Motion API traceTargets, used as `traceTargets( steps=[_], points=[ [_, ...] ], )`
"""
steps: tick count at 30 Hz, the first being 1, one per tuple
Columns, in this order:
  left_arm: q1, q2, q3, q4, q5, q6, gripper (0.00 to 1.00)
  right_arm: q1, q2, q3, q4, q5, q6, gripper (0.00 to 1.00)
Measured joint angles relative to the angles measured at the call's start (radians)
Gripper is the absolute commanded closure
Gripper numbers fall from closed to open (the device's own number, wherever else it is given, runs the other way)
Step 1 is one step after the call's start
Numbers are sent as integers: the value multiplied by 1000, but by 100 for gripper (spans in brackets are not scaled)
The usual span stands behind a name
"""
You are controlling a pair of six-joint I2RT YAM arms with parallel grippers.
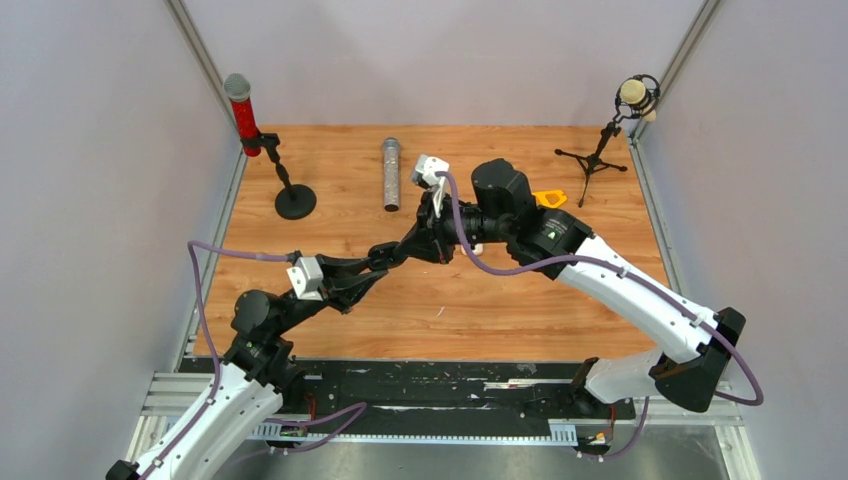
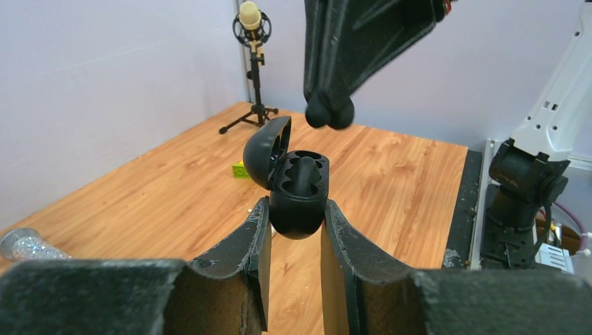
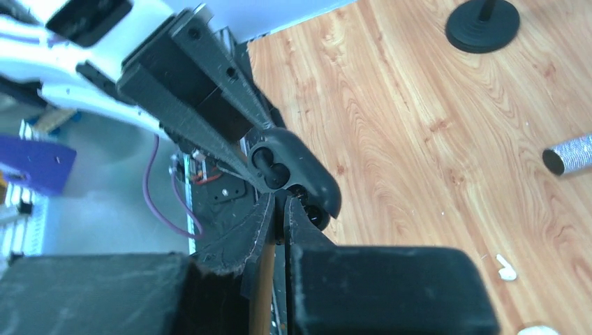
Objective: Insert the wireless bluetooth earbuds into the charging case
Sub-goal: Pick up the earbud from the charging case.
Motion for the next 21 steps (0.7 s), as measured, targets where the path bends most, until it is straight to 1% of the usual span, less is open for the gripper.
traceTargets(
  steps=[10,15,21],
  points=[
    [0,0,0,-10,-23,18,100,-42,-11,10,19,124,297,100],
    [0,-1,0,-10,-23,18,100,-41,-28,-19,45,149,347,100],
    [0,-9,0,-10,-28,18,100,-41,-80,-72,102,148,341,100]
  ],
)
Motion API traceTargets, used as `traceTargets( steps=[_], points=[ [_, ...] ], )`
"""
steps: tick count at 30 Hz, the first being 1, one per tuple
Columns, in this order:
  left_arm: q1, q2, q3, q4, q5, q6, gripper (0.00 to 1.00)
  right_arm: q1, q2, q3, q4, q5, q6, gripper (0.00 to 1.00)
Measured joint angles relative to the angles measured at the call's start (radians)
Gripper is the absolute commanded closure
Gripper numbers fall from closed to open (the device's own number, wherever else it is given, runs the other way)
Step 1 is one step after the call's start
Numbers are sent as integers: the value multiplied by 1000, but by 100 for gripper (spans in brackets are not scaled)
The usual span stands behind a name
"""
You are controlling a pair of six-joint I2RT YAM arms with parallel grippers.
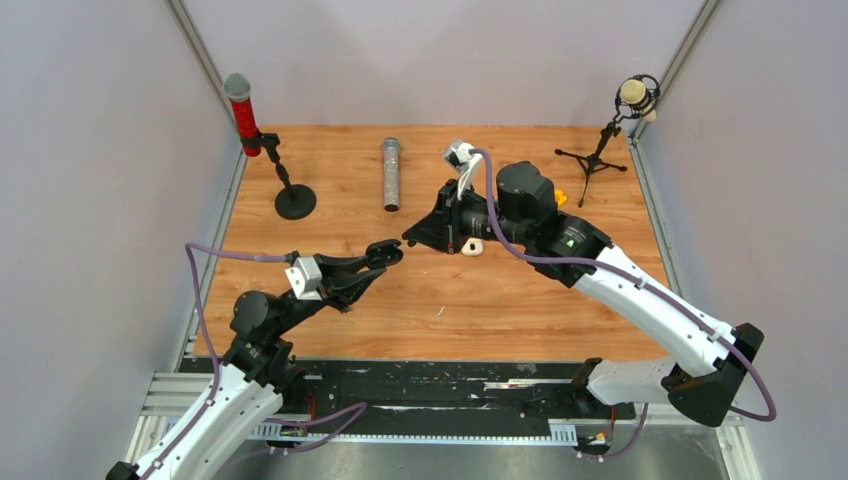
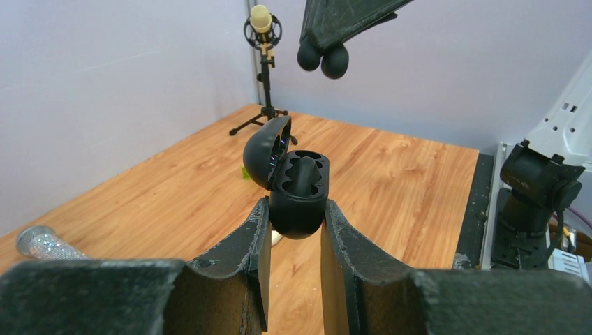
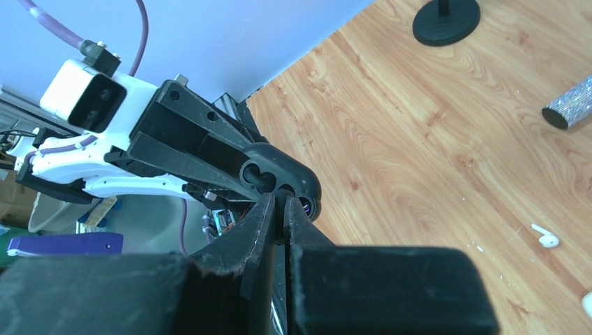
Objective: Insert the wireless bluetooth earbuds into the charging case
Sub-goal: Pick up the earbud from the charging case, then place the earbud in the charging case.
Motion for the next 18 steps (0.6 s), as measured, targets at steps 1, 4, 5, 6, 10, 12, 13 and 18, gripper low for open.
traceTargets(
  steps=[1,4,5,6,10,12,13,18],
  points=[
    [0,-1,0,0,-1,0,100,0,-8,-4,1,0,-3,100],
    [0,-2,0,0,-3,0,100,0,-23,-10,26,-18,-17,100],
    [0,-2,0,0,-4,0,100,0,-25,-15,39,-32,-25,100],
    [0,-2,0,0,-5,0,100,0,-27,-25,56,-57,-38,100],
    [0,-2,0,0,-5,0,100,1,-33,-74,90,-135,-109,100],
    [0,-3,0,0,-4,-1,100,1,-37,-103,97,-177,-189,100],
    [0,-3,0,1,-2,-3,100,1,-40,-118,97,-199,-238,100],
    [0,-7,0,23,33,-23,100,1,-69,-139,96,-278,-467,100]
  ],
)
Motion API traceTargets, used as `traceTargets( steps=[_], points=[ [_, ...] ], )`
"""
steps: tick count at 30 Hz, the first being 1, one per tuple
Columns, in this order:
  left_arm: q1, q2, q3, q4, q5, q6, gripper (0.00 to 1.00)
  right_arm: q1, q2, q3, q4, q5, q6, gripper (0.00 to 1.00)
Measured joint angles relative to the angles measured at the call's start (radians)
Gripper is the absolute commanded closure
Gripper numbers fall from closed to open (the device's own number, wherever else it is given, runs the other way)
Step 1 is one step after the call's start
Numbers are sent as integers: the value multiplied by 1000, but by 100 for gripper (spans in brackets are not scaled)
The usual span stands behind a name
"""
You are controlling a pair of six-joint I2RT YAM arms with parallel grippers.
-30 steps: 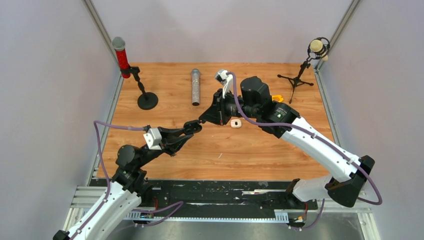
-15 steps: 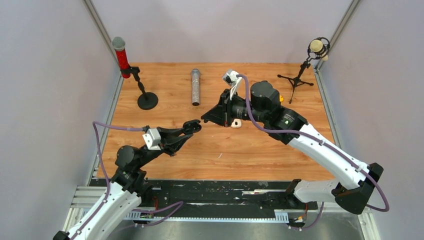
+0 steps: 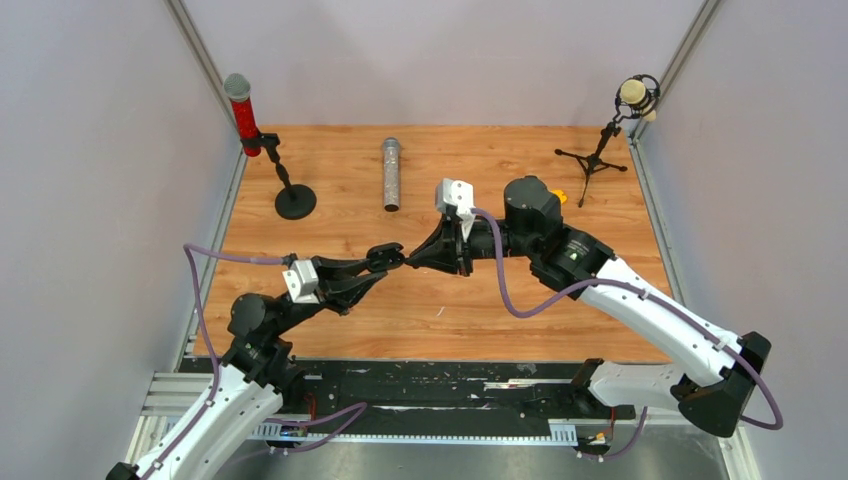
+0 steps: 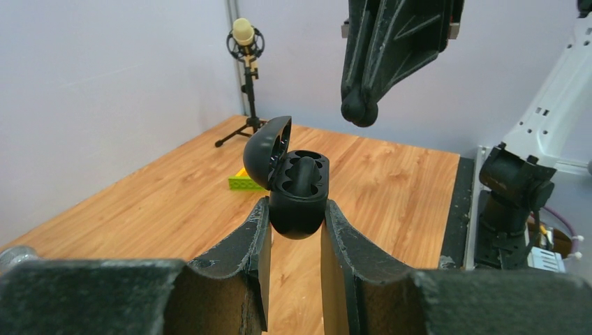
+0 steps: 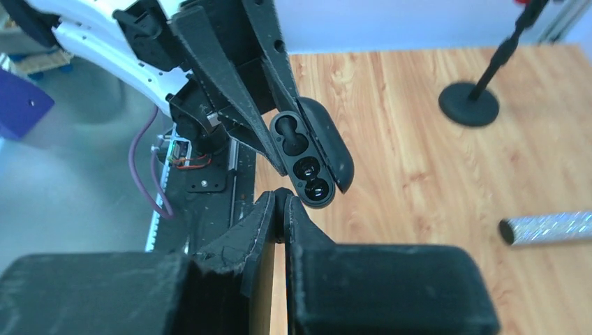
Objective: Insert the wireless bluetooth earbuds into the charging case
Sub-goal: Place the earbud in the charging case.
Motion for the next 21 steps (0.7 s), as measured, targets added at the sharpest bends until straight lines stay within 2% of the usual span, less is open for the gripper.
traceTargets(
  steps=[8,16,21],
  points=[
    [0,3,0,59,61,-40,100,0,6,68,-34,-122,-224,100],
    [0,5,0,78,79,-48,100,1,34,92,-70,-177,-285,100],
    [0,6,0,79,80,-48,100,1,51,114,-85,-187,-267,100]
  ],
)
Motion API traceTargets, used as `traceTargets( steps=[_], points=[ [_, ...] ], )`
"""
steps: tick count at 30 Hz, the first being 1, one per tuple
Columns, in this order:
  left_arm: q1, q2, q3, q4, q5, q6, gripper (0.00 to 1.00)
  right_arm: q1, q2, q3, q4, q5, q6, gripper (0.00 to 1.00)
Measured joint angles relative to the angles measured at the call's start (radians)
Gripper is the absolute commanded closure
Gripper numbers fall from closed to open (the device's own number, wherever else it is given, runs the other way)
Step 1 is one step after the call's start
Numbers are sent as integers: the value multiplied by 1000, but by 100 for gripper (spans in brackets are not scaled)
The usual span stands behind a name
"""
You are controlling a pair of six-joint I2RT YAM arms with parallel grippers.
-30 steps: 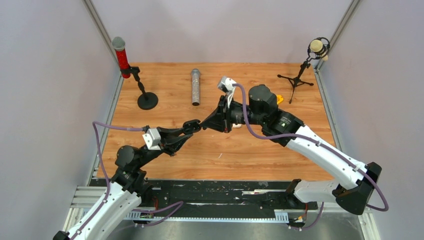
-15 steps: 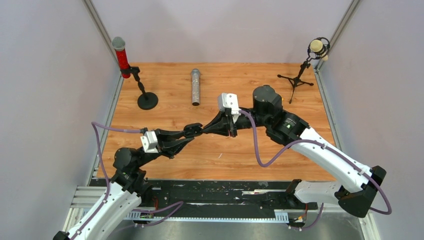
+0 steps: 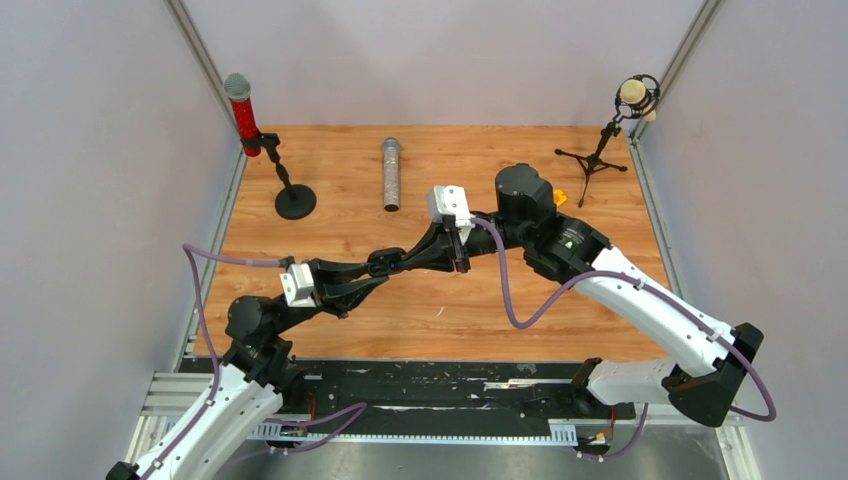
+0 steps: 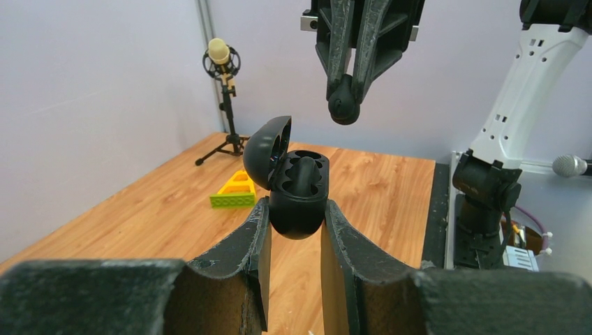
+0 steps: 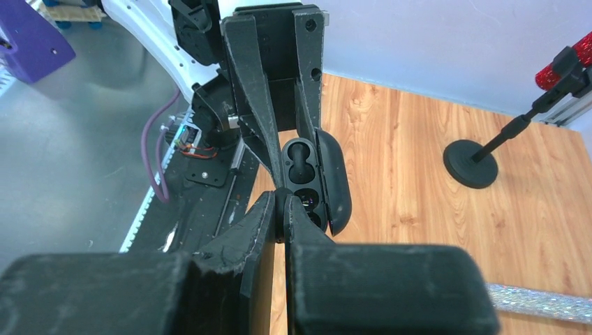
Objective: Insert the wireless bluetooth earbuds into the charging case
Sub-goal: Place the earbud in the charging case.
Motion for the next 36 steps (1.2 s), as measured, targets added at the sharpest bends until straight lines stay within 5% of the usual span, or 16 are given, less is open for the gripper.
traceTargets(
  steps=[8,36],
  points=[
    [0,0,0,-1,-1,3,100,9,5,6,3,10,68,100],
    [0,2,0,19,52,0,100,35,60,64,-121,32,-217,100]
  ],
)
